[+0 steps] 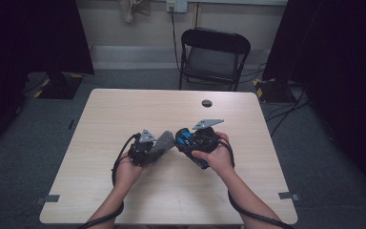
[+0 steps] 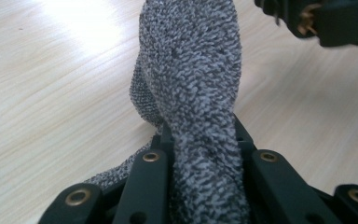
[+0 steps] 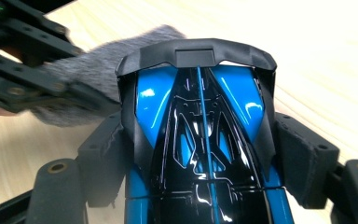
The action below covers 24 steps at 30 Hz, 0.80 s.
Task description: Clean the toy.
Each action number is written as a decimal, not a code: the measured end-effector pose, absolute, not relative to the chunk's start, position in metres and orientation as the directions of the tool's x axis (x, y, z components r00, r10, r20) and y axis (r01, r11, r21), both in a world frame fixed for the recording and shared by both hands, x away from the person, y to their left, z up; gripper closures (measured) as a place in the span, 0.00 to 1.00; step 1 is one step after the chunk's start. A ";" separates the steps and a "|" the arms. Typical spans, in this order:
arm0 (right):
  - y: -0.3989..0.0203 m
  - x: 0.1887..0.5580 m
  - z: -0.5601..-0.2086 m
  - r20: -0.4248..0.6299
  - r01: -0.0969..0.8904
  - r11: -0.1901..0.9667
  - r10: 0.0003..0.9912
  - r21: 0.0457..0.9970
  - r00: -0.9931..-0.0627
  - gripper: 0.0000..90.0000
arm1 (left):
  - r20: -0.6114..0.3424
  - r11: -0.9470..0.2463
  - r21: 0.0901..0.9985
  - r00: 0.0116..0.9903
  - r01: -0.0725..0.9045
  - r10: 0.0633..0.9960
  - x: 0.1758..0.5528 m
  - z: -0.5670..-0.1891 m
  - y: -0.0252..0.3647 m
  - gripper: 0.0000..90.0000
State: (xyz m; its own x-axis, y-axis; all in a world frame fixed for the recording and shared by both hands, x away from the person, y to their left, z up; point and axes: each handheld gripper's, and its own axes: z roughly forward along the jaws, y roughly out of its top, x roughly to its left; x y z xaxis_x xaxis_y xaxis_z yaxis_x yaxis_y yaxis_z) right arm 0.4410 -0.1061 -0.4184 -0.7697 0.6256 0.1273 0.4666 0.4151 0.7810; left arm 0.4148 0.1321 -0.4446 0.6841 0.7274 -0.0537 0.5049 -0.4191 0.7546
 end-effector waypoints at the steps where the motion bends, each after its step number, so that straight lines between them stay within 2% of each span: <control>1: -0.105 0.441 -0.418 0.125 0.463 0.418 0.622 0.782 -0.773 0.29 | -0.056 -0.411 0.756 0.676 0.509 0.735 0.416 -0.445 0.129 0.84; 12: -0.099 0.442 -0.419 0.121 0.469 0.403 0.643 0.786 -0.756 0.29 | -0.104 -0.417 0.736 0.698 0.534 0.709 0.416 -0.455 0.104 0.84; 24: -0.097 0.446 -0.422 0.117 0.489 0.393 0.674 0.778 -0.729 0.29 | -0.110 -0.443 0.746 0.748 0.497 0.655 0.402 -0.450 0.083 0.83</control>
State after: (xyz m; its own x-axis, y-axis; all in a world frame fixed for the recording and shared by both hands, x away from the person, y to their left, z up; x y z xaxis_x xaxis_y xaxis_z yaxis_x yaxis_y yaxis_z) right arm 0.4459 -0.0971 -0.4222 -0.7291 0.6743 0.1173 0.4891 0.3934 0.7785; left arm 0.4022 0.0827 -0.4495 0.7478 0.6548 -0.1098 0.4975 -0.4431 0.7458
